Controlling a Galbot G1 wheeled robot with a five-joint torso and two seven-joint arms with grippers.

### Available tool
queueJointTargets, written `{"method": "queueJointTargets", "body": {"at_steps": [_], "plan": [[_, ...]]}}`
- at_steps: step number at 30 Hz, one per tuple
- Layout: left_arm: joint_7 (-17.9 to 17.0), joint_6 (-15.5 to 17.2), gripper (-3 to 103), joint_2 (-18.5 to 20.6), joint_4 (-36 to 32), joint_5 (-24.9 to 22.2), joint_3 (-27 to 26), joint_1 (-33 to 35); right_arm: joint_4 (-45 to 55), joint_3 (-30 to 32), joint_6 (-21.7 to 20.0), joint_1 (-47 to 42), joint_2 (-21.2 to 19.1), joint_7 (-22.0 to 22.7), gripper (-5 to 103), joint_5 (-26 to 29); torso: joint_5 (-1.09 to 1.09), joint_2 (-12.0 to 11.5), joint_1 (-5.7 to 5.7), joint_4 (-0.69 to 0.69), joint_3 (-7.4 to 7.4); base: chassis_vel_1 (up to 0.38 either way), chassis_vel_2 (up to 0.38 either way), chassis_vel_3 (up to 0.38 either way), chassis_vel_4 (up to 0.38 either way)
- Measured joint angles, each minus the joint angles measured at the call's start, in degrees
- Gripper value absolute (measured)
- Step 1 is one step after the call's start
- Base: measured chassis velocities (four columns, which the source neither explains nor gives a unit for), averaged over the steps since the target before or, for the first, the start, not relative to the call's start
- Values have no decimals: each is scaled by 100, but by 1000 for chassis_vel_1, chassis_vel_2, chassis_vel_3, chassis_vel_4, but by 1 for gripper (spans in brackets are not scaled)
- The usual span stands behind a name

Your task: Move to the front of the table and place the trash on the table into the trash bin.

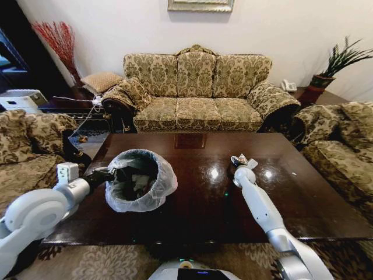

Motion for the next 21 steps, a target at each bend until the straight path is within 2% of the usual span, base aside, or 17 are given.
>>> {"method": "queueJointTargets", "body": {"at_steps": [2,5,6,9,11,14,15,18,21], "plan": [[2,0,2,-8,0,1,12,-3,-20,-8,5,5,-11,-14,85,8,1,0,0,0,0,0,0,0,0],[14,-11,2,-55,6,51,61,-4,-72,-28,8,28,-37,-56,68,95,0,0,0,0,0,0,0,0,0],[14,-11,2,-55,6,51,61,-4,-72,-28,8,28,-37,-56,68,95,0,0,0,0,0,0,0,0,0],[29,-18,2,-71,6,69,72,-4,-105,-32,5,52,-29,-58,52,119,0,0,-1,0,0,0,0,0,0],[32,-20,2,-76,6,72,72,-5,-105,-32,2,57,-26,-59,52,123,0,0,0,0,0,0,0,0,0],[40,-27,2,-113,1,86,73,-3,-106,-32,-3,65,-30,-58,36,131,1,0,0,0,0,0,0,0,0],[40,-27,2,-113,1,86,73,-3,-106,-32,-3,65,-30,-58,36,131,1,0,0,0,0,0,0,0,0],[80,-42,2,-169,-2,141,76,26,-122,-19,-4,70,-51,-55,20,150,0,0,0,0,0,0,0,0,0],[89,-44,2,-179,-8,153,77,33,-121,-11,-5,67,-64,-55,15,156,0,1,0,1,0,0,0,0,0]]}}
